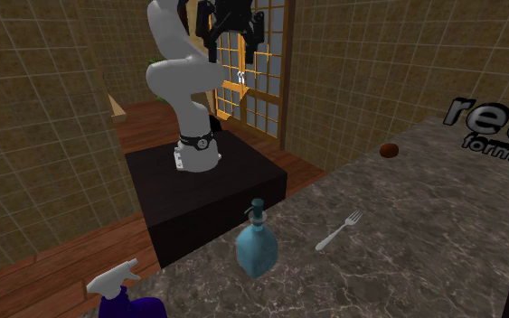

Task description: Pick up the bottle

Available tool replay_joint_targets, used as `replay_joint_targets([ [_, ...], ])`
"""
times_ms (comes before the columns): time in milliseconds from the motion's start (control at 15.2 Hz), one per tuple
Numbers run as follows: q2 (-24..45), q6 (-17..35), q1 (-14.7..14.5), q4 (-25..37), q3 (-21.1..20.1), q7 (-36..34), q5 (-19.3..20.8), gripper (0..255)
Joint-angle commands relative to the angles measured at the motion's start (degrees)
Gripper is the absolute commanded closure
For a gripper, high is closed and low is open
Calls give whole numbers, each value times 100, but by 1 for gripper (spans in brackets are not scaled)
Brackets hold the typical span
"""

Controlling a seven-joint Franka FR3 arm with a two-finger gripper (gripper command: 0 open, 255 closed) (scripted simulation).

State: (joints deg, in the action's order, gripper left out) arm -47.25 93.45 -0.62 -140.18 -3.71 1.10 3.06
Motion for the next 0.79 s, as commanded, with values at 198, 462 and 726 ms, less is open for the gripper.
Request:
replay_joint_targets([
  [198,214,663,26,-405,131,74,-6,0],
  [462,651,1586,62,-836,302,186,-23,0],
  [726,1269,2546,85,-1127,470,319,-63,0],
])
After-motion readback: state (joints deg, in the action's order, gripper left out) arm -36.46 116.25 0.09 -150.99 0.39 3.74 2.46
